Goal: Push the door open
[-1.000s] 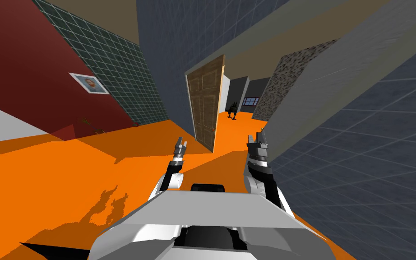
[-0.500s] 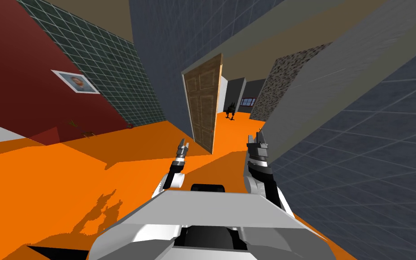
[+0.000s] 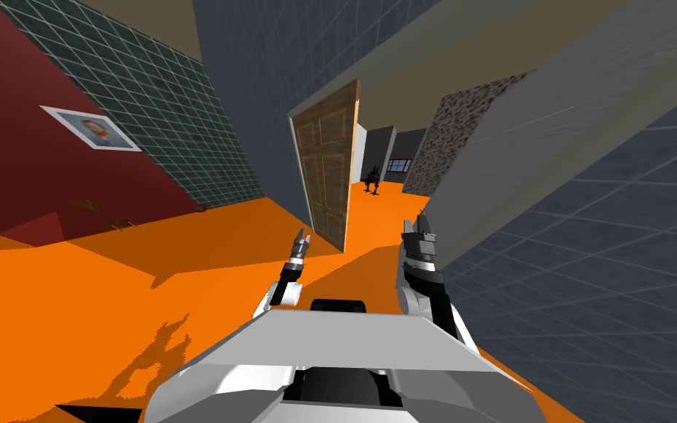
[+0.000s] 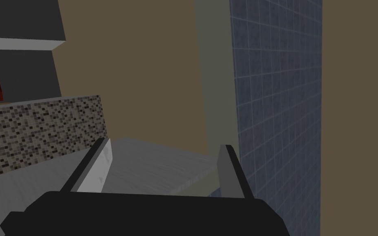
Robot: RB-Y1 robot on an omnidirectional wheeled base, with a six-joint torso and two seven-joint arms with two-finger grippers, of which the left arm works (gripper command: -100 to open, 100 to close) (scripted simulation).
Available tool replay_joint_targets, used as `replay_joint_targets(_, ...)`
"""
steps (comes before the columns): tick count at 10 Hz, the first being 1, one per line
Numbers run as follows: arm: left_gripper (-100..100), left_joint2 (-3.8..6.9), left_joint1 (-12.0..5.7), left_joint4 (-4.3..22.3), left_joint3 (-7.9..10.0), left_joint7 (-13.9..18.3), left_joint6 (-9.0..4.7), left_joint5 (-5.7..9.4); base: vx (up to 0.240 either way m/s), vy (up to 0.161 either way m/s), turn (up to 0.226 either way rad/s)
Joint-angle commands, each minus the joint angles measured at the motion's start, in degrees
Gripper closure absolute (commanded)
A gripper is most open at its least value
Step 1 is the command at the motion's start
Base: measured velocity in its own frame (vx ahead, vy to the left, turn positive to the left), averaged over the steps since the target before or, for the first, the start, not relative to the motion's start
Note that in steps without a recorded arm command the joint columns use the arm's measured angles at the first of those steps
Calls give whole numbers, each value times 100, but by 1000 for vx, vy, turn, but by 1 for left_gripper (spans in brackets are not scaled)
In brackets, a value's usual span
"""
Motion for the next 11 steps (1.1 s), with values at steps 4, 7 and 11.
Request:
replay_joint_targets(4,-100,72,-171,568,-99,74,-177,-58,101,8,-71)
replay_joint_targets(7,-100,110,-301,960,-159,122,-291,-94,92,15,-80)
replay_joint_targets(11,-100,154,-474,1482,-240,185,-443,-143,100,13,-76)
